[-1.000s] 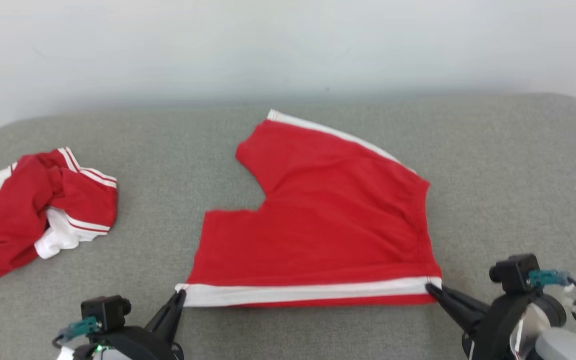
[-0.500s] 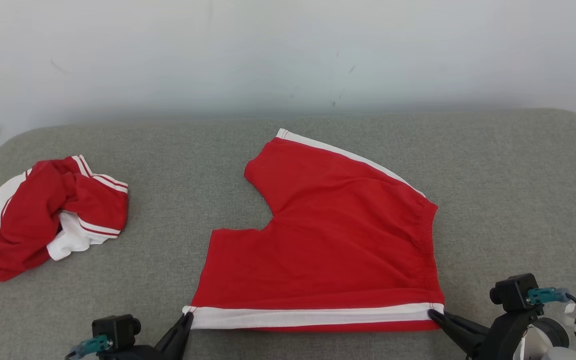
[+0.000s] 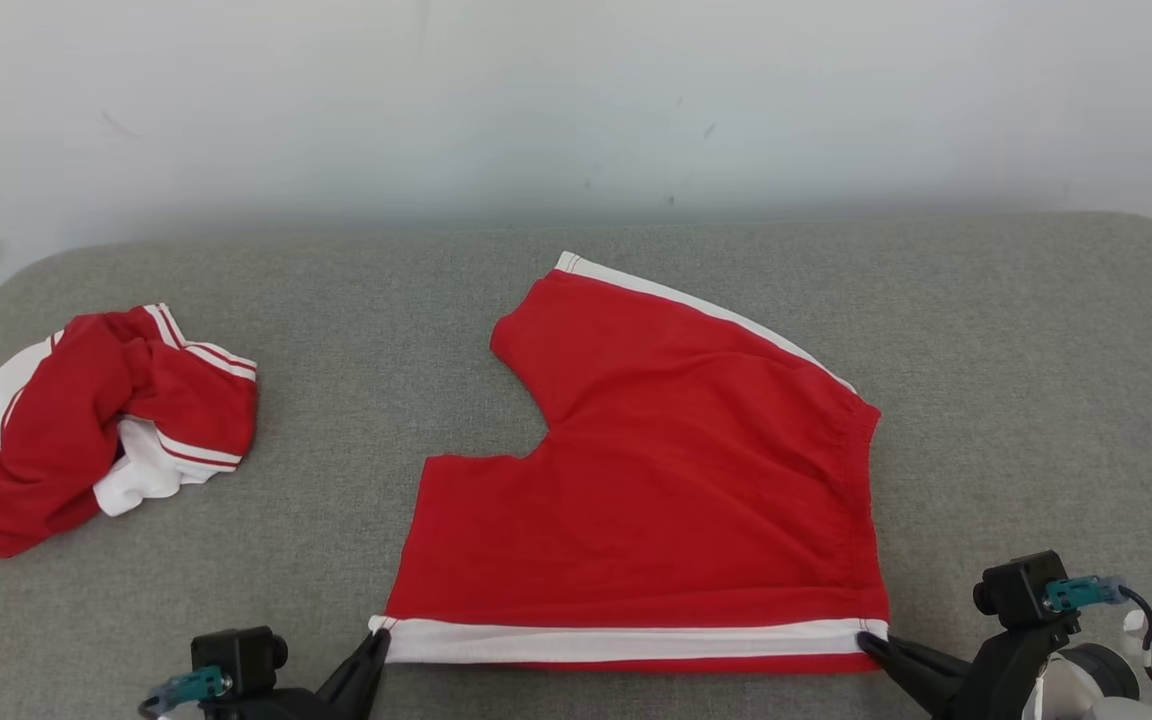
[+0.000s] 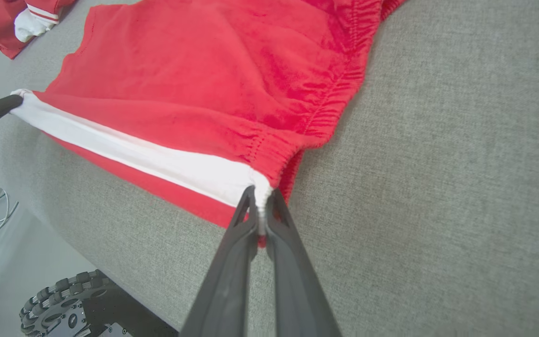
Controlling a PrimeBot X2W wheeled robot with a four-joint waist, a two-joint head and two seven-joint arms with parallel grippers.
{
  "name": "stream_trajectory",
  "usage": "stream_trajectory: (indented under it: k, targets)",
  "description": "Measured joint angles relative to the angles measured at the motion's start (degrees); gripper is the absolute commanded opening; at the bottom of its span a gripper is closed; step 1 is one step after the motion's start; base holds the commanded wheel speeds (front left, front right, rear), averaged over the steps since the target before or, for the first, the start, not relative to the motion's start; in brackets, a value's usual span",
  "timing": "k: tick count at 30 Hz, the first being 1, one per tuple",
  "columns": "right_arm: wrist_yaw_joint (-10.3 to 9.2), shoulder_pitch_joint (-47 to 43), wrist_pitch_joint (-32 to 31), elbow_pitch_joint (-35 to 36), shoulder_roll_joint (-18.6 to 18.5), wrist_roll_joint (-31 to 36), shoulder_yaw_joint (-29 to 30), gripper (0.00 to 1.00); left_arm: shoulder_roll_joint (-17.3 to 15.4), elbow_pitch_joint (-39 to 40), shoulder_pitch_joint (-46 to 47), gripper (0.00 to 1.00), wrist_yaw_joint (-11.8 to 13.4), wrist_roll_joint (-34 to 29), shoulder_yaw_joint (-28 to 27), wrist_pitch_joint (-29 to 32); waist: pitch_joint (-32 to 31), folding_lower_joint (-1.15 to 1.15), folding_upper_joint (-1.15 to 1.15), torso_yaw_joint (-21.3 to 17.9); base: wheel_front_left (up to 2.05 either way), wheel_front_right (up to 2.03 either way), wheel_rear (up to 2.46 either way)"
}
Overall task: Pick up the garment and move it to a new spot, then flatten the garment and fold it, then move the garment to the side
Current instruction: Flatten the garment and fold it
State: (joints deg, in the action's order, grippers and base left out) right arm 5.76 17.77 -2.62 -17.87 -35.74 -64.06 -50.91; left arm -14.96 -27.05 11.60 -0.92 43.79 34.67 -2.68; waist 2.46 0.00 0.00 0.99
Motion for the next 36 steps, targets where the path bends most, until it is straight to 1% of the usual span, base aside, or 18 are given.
stream_trajectory:
  k: [2, 7, 8, 9, 10, 15, 21, 24, 28, 31, 34, 36]
  targets:
    - [-0.22, 0.0, -0.4, 0.1, 0.0, -0.4, -0.1, 0.0, 0.0, 0.0, -0.1, 0.0, 0.4, 0.0, 0.3, 0.6, 0.0, 0.0, 0.0, -0.1, 0.0, 0.0, 0.0]
    - [-0.56, 0.0, -1.0, 0.3, 0.0, -0.5, -0.1, 0.0, -0.1, 0.0, -0.8, 0.0, 0.5, 0.0, 0.4, 1.0, -0.1, 0.0, 0.0, -0.2, 0.0, 0.0, 0.0]
    - [-0.75, 0.0, -1.0, 0.3, 0.0, -0.5, -0.1, 0.18, -0.1, 0.0, -0.8, 0.26, 0.7, 0.0, 0.4, 1.1, -0.1, 0.0, 0.0, -0.2, 0.0, 0.0, 0.0]
    - [-0.76, 0.0, -1.0, 0.4, 0.0, -0.5, 0.0, 0.64, -0.1, 0.1, -0.7, 0.97, 0.9, 0.0, 0.4, 1.2, -0.2, 0.0, 0.0, -0.2, 0.0, 0.0, 0.0]
    - [-0.79, 0.0, -1.0, 0.5, 0.0, -0.5, 0.1, 1.0, -0.1, 0.1, -0.7, 1.0, 0.9, 0.0, 0.4, 1.2, -0.2, 0.0, 0.0, -0.2, 0.0, 0.0, 0.0]
    - [-0.79, 0.0, -1.0, 0.8, -0.3, -2.2, 0.9, 1.0, -0.4, 0.1, -0.8, 1.0, 1.4, 0.1, 0.0, 1.4, -0.5, 0.0, 0.0, -0.2, 0.0, 0.0, 0.0]
    - [-0.79, -1.7, -0.8, 2.4, -1.9, -4.7, 3.0, 1.0, -1.2, 2.4, -1.6, 1.0, 1.4, 1.7, -2.0, 0.9, -1.5, 0.0, 0.0, -0.3, 0.0, 0.0, 0.0]
    - [-0.78, -2.1, 0.9, 4.0, -2.5, -5.9, 4.6, 1.0, -1.9, 3.9, -1.9, 1.0, 2.0, 1.6, -3.0, -0.5, -1.9, 0.0, 0.0, -0.4, 0.0, 0.0, 0.0]
    - [-1.01, -1.8, 4.0, 5.8, -2.6, -5.0, 6.4, 1.0, -2.6, 6.3, -1.9, 1.0, 3.1, 1.0, -4.7, -3.7, -2.4, 0.0, 0.0, -0.6, 0.0, 0.0, 0.0]
    - [-2.69, -1.0, 7.6, 6.6, -2.5, -2.7, 8.0, 1.0, -3.1, 7.6, -1.9, 1.0, 4.6, -0.7, -5.3, -6.0, -2.8, 0.0, 0.0, -0.9, 0.0, 0.0, 0.0]
    - [-5.13, 0.0, 11.6, 6.8, -2.5, 0.2, 9.8, 1.0, -3.5, 8.2, -1.9, 1.0, 6.0, -3.0, -6.0, -8.4, -2.9, 0.0, 0.0, -1.1, 0.0, 0.0, 0.0]
    - [-6.83, 0.3, 14.3, 6.8, -2.4, 1.8, 10.5, 1.0, -3.5, 9.0, -2.0, 1.0, 6.5, -3.1, -7.0, -9.6, -3.0, 0.0, 0.0, -1.3, 0.0, 0.0, 0.0]
